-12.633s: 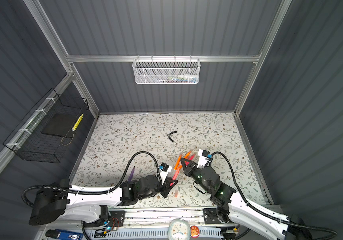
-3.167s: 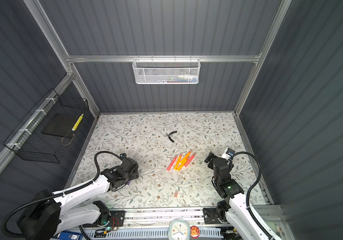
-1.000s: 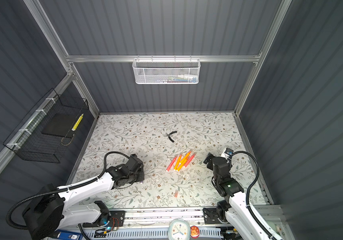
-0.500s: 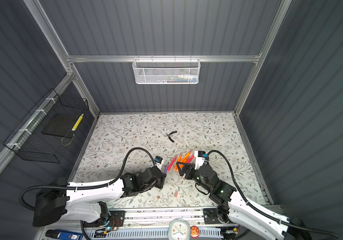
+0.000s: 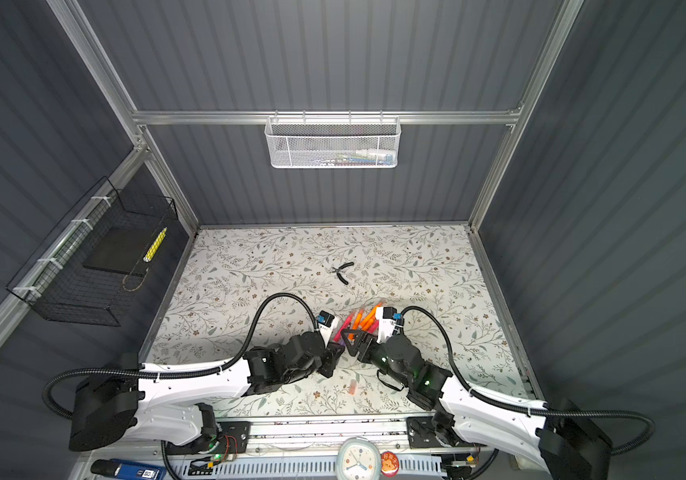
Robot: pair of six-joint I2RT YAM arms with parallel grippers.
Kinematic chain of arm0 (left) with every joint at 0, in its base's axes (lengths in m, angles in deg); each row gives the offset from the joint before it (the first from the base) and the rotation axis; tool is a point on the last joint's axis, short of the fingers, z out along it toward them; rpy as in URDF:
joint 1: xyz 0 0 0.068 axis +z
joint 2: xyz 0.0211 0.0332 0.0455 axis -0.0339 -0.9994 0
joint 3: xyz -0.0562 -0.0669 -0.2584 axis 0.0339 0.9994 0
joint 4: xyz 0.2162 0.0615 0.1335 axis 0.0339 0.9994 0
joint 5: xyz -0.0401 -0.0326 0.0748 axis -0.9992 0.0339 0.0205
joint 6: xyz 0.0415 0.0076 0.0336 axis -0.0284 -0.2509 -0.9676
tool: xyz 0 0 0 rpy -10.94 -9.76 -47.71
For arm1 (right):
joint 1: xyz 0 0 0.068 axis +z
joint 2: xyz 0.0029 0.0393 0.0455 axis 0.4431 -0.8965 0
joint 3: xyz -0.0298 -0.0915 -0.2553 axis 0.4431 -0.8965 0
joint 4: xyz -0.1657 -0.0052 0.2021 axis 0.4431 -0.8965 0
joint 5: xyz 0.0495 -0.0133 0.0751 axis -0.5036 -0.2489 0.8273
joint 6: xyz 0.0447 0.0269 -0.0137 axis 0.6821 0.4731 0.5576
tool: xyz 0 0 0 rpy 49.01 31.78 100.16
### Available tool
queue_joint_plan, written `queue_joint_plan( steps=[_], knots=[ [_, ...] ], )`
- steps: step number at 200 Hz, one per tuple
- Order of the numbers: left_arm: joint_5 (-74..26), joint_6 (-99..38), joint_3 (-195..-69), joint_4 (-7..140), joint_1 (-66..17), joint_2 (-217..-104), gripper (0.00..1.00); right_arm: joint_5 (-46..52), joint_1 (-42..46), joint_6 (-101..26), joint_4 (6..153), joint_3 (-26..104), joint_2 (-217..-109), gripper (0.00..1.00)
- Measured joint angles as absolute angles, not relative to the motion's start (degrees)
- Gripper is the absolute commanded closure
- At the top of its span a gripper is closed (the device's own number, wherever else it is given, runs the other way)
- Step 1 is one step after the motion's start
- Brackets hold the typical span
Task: Insert the pens into the pen caps
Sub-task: 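Lift the purple marker tip-up with the left gripper toward the right gripper, then lower the right gripper and grasp a translucent pink cap near the robot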
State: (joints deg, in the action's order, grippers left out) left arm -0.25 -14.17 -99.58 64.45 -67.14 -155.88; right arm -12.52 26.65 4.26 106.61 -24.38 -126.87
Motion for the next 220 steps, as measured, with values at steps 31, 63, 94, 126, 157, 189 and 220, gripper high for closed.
queue_joint_plan(
  steps=[31,63,94,126,157,189,220],
  knots=[
    [-2.1,-14.8,-99.2,63.3,-67.1,-155.4,1.0,-12.6,26.6,5.1,109.2,-24.4,-130.6,0.46],
    [-3.3,-15.0,-98.7,62.9,-67.1,-154.9,1.0,-12.6,26.6,5.5,110.1,-24.1,-133.3,0.63],
    [-3.5,-15.0,-98.7,62.8,-67.1,-154.9,1.0,-13.1,26.6,6.1,110.4,-23.8,-133.6,0.74],
    [-3.7,-15.2,-98.5,62.8,-67.1,-154.9,1.0,-13.3,26.9,6.0,110.4,-23.7,-133.6,0.86],
    [-3.7,-15.2,-98.3,62.3,-67.1,-154.9,0.83,-13.5,26.9,5.9,110.2,-23.5,-133.7,0.91],
    [-3.6,-15.4,-98.1,61.8,-67.1,-154.9,0.72,-13.4,26.9,6.3,110.7,-23.5,-134.1,0.94],
    [-3.2,-15.4,-98.1,61.5,-67.1,-154.9,0.66,-13.3,26.9,6.4,111.7,-23.5,-134.3,0.95]
  ],
)
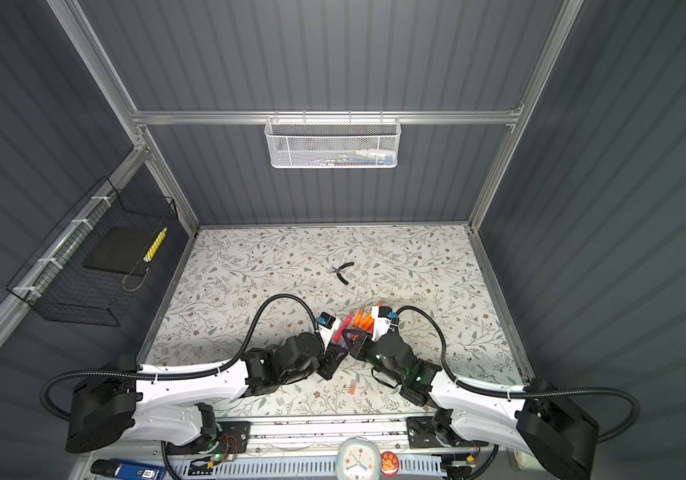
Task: Insert the pens into the pen caps
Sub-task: 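Lower the right gripper and grasp a translucent pink cap near the robot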
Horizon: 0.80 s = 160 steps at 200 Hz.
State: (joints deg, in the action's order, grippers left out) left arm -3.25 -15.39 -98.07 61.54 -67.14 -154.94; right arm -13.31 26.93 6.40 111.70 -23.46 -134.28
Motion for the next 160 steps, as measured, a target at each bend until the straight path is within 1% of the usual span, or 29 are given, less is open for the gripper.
queue_joint_plan(
  steps=[53,76,93,108,126,134,138,148,160],
  knots=[
    [-2.8,-15.4,-97.8,60.7,-67.1,-155.5,0.66,-12.7,27.0,7.4,114.0,-23.5,-136.0,0.97],
    [-2.4,-15.4,-97.8,60.7,-67.1,-156.4,0.65,-12.4,27.0,7.6,115.1,-23.4,-136.9,0.97],
    [-2.4,-15.4,-97.8,60.7,-67.1,-157.2,0.66,-12.2,27.0,7.6,115.3,-23.4,-137.1,0.97],
    [-2.4,-15.4,-97.8,60.7,-67.1,-157.7,0.74,-12.1,27.1,7.6,115.3,-23.4,-137.3,0.97],
    [-2.4,-15.3,-97.8,60.7,-67.1,-157.9,0.9,-12.1,27.3,7.7,115.6,-23.4,-137.6,0.96],
    [-2.1,-15.5,-97.8,60.8,-67.1,-157.9,0.97,-12.1,27.4,7.7,115.8,-23.4,-137.7,0.92],
    [-2.2,-15.4,-97.8,60.8,-67.1,-157.9,1.0,-12.2,27.4,7.7,115.9,-23.4,-137.7,0.88],
    [-2.0,-15.4,-97.8,60.7,-67.1,-157.9,1.0,-12.2,27.4,7.7,116.1,-23.4,-137.9,0.72],
    [-1.5,-15.4,-97.7,60.8,-67.1,-157.8,1.0,-12.1,27.4,7.7,116.2,-23.4,-137.9,0.59]
  ],
)
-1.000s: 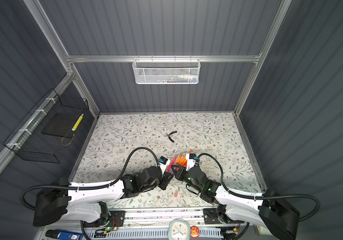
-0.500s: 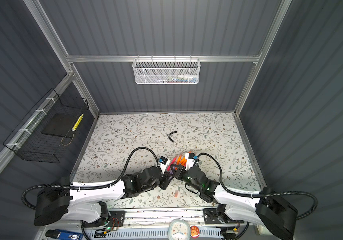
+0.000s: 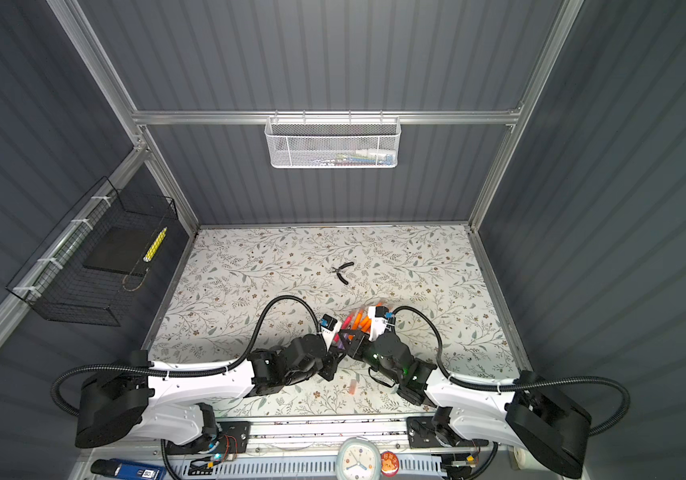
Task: Insert the pens into the pen caps
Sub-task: 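Lower the right gripper and grasp a translucent pink cap near the robot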
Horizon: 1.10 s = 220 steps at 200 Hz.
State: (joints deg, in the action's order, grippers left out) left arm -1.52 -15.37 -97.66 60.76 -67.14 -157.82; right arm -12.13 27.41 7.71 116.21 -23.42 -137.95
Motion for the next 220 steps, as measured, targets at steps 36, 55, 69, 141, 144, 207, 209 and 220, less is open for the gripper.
queue_joint_plan(
  steps=[36,55,69,141,144,207,209,220],
  knots=[
    [2.4,-14.8,-96.3,63.8,-66.5,-154.5,1.0,-11.9,28.4,6.6,110.0,-20.0,-136.8,0.37],
    [2.5,-14.0,-95.0,65.4,-62.3,-151.0,1.0,-12.8,30.4,5.5,104.5,-16.9,-134.9,0.32],
    [2.5,-12.9,-92.8,66.7,-56.9,-147.1,1.0,-13.8,32.5,4.8,100.1,-15.3,-133.5,0.32],
    [8.1,-12.1,-89.0,75.4,-53.1,-129.7,1.0,-21.9,41.3,5.9,71.0,-10.8,-133.1,0.4],
    [8.1,-12.1,-88.9,75.4,-53.1,-129.6,1.0,-22.0,41.6,6.0,70.0,-10.6,-133.6,0.41],
    [6.2,-11.8,-87.1,73.5,-53.1,-132.1,1.0,-24.4,46.6,9.3,58.3,-5.5,-145.1,0.48],
    [6.1,-11.7,-87.1,73.4,-53.1,-132.1,1.0,-24.4,46.6,9.4,58.2,-5.3,-145.5,0.49],
    [5.7,-11.7,-86.5,72.8,-53.1,-132.1,1.0,-24.5,47.1,9.7,57.2,-4.2,-147.8,0.49]
  ],
)
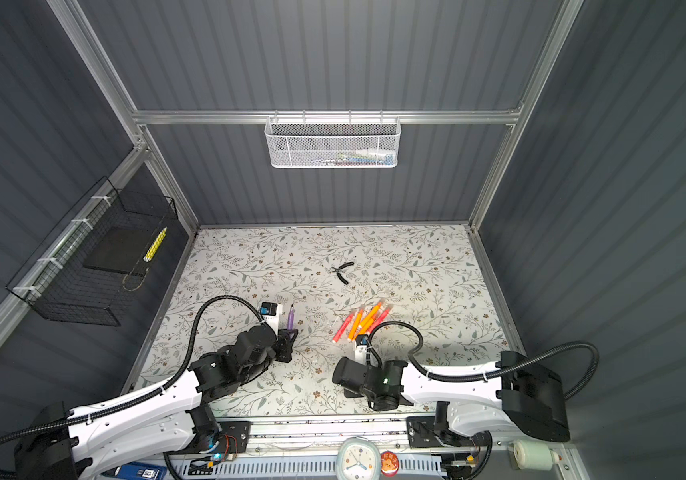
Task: Insert the pens into the pen caps
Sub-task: 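Lower the right gripper and grasp a translucent pink cap near the robot, then lift the cap with the right gripper above the purple marker tip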
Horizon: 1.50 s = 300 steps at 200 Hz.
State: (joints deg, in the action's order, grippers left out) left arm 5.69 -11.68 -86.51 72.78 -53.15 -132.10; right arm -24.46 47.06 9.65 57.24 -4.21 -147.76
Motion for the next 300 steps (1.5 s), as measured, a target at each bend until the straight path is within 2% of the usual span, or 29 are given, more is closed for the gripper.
queue_joint_plan(
  steps=[86,122,216,255,300],
  knots=[
    [4.4,-11.0,-84.8,72.1,-53.1,-128.8,1.0,-26.7,50.3,13.3,53.0,1.9,-160.1,0.67],
    [4.2,-10.5,-84.1,72.1,-53.1,-127.8,1.0,-28.1,50.7,15.1,51.4,2.9,-161.3,0.78],
    [2.7,-10.2,-84.1,71.6,-53.1,-128.0,1.0,-30.6,51.4,17.1,52.3,2.1,-161.2,0.91],
    [-1.5,-11.8,-84.4,69.4,-55.0,-131.7,1.0,-31.0,48.4,15.6,57.7,-4.6,-151.4,0.95],
    [-1.0,-17.3,-89.4,66.9,-68.3,-138.6,1.0,-31.2,39.3,10.8,65.8,-13.2,-125.6,0.99]
  ],
)
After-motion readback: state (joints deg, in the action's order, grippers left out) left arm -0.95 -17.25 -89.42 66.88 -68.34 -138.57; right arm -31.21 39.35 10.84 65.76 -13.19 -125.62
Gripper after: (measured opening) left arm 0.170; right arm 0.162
